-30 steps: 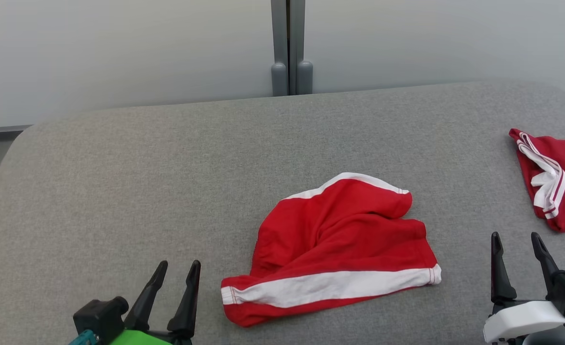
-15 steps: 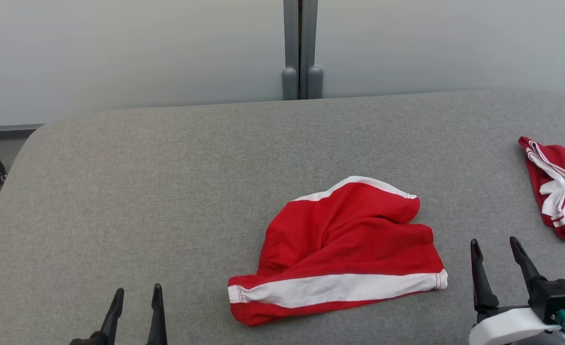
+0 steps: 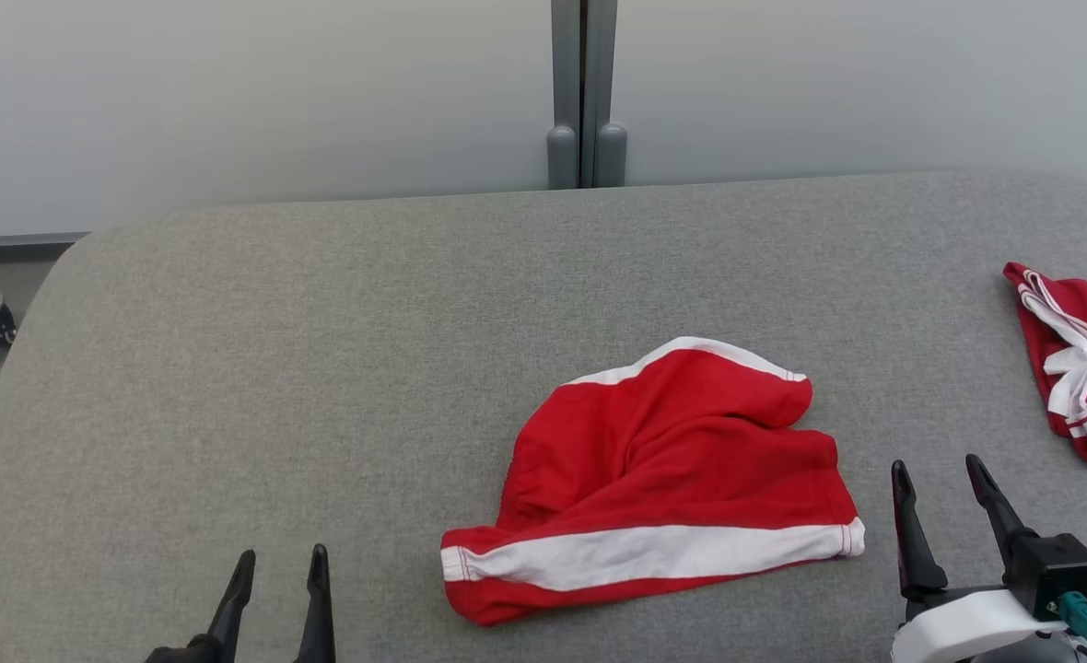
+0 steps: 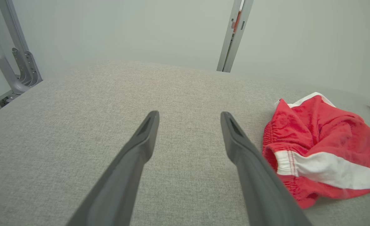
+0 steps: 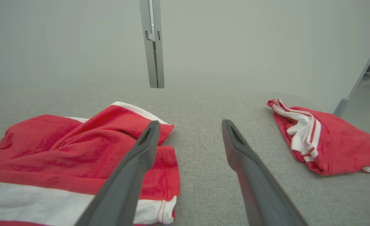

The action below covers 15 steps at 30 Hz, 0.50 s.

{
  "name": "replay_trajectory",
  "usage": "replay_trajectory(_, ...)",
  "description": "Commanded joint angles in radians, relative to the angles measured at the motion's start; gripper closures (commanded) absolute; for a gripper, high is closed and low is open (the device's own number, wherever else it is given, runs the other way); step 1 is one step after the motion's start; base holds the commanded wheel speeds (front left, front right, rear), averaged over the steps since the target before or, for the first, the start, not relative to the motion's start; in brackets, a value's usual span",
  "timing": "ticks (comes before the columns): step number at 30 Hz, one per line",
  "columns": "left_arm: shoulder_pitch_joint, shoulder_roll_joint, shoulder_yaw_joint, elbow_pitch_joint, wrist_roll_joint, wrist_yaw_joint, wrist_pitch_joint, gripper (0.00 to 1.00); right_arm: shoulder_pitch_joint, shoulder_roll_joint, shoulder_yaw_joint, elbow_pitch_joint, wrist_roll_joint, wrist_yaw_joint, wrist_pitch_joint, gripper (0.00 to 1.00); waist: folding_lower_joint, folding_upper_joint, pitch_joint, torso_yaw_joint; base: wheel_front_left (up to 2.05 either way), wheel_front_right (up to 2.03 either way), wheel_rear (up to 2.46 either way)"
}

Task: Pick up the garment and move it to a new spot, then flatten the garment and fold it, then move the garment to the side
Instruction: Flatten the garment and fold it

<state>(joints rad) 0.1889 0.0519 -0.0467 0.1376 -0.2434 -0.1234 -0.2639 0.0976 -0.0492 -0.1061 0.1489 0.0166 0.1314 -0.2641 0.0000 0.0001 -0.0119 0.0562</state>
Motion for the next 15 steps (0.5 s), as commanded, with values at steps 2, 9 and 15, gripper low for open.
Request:
replay_trajectory(2, -0.019, -0.002, -0.022, 0.001, -0.017, -0.006, 0.000, 0.00, -0.012, -0.002, 0.000, -0.008, 0.006, -0.002, 0.000, 0.00, 0.0000, -0.0001, 0.000, -0.002, 0.00, 0.00, 0.00)
replay_trajectory(9, -0.050, 0.000, -0.110, 0.015, -0.145, -0.007, 0.135, 0.00, -0.038, -0.047, 0.073, 0.081, -0.004, -0.002, 0.069, 0.00, 0.0000, -0.0001, 0.017, -0.006, 0.00, 0.00, 0.00)
replay_trajectory(15, -0.065, 0.020, -0.156, -0.060, -0.226, -0.008, 0.360, 0.00, -0.083, -0.092, 0.163, 0.140, 0.032, -0.002, 0.267, 0.00, 0.0000, -0.0001, 0.057, -0.009, 0.00, 0.00, 0.00)
